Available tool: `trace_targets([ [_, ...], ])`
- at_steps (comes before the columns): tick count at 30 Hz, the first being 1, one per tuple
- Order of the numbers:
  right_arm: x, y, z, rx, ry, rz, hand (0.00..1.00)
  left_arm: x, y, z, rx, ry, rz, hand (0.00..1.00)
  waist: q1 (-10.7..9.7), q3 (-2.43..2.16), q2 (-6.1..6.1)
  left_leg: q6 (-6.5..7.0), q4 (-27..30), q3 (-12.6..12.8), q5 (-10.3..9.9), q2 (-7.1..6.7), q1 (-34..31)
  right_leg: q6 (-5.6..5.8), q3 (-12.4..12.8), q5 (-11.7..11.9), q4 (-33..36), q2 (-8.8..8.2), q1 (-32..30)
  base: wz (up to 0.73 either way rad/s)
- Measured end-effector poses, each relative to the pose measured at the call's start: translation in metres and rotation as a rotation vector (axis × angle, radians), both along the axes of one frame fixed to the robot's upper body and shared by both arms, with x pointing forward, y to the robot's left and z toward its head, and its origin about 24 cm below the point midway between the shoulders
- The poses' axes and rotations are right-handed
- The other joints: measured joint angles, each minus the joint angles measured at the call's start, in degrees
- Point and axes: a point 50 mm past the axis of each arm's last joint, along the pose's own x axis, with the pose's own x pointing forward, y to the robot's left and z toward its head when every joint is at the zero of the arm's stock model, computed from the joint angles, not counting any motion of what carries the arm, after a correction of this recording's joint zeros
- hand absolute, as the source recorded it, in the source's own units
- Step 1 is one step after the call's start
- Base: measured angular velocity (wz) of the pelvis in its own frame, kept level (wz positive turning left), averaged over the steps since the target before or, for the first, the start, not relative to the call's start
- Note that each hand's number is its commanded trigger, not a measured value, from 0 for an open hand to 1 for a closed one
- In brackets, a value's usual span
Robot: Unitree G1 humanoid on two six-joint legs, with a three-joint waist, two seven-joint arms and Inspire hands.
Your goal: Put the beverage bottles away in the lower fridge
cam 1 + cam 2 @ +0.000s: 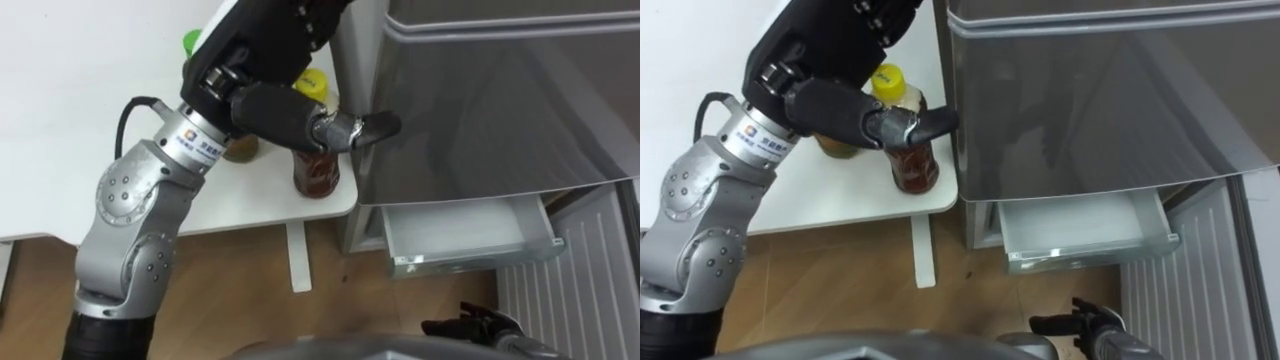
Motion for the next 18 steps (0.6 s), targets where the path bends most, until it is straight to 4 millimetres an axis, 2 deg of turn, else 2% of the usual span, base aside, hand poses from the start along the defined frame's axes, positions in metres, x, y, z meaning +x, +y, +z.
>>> trace_targets([
  [3, 0.000, -0.001, 0.000, -0.002, 0.001, 0.000, 0.00, 0.000, 0.001, -0.001, 0.005, 0.004, 0.003, 0.00, 0.00, -0.07, 0.12, 0.00, 0.01, -0.01, 0.00, -0.03, 0.29, 0.00, -0.02, 0.00, -0.02, -0.03, 0.08, 0.00],
  [13, -0.001, -0.002, 0.001, -0.004, -0.004, 0.000, 0.00, 0.002, 0.006, -0.015, 0.095, 0.073, 0.028, 0.00, -0.10, 0.14, 0.45, -0.01, -0.03, -0.27, -0.01, 0.00, 0.61, 0.00, -0.22, 0.00, -0.04, 0.00, 0.82, 0.00],
  [18, -0.001, -0.002, 0.001, -0.004, -0.006, 0.000, 0.00, 0.002, 0.006, -0.016, 0.107, 0.072, 0.031, 0.00, -0.15, 0.18, 0.49, -0.01, -0.11, -0.26, -0.01, 0.01, 0.66, 0.00, -0.25, 0.00, -0.04, 0.02, 0.79, 0.00],
])
